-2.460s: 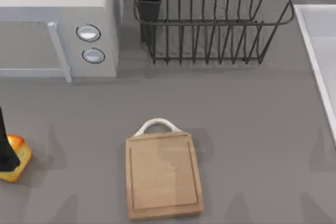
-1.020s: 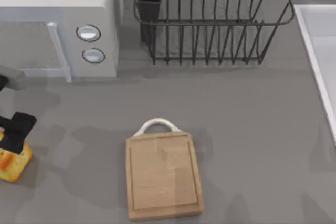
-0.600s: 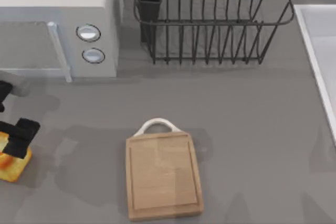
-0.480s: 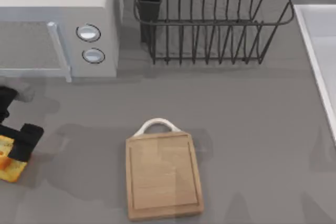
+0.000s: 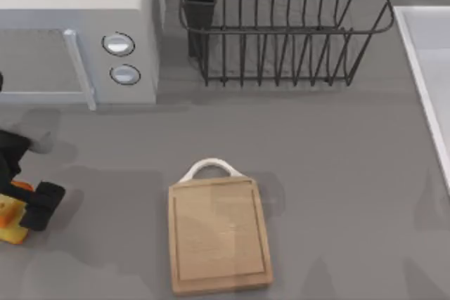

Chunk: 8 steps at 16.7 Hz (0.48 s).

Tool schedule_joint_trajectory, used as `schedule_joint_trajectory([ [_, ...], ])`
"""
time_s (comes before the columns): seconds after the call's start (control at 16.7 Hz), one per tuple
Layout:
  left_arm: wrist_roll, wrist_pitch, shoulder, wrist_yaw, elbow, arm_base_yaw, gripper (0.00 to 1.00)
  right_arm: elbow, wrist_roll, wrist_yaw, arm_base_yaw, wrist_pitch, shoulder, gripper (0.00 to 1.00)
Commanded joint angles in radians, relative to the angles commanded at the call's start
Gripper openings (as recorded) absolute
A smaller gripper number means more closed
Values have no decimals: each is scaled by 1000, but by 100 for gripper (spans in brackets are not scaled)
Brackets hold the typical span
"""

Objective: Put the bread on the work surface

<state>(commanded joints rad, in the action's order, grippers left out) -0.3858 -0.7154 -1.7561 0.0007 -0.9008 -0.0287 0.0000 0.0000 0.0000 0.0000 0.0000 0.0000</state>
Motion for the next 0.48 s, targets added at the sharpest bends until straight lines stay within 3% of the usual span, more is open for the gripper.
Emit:
schedule_joint_trajectory([
  [0.48,0,0,0,0,0,0,40,0,0,0,0,0,0,100],
])
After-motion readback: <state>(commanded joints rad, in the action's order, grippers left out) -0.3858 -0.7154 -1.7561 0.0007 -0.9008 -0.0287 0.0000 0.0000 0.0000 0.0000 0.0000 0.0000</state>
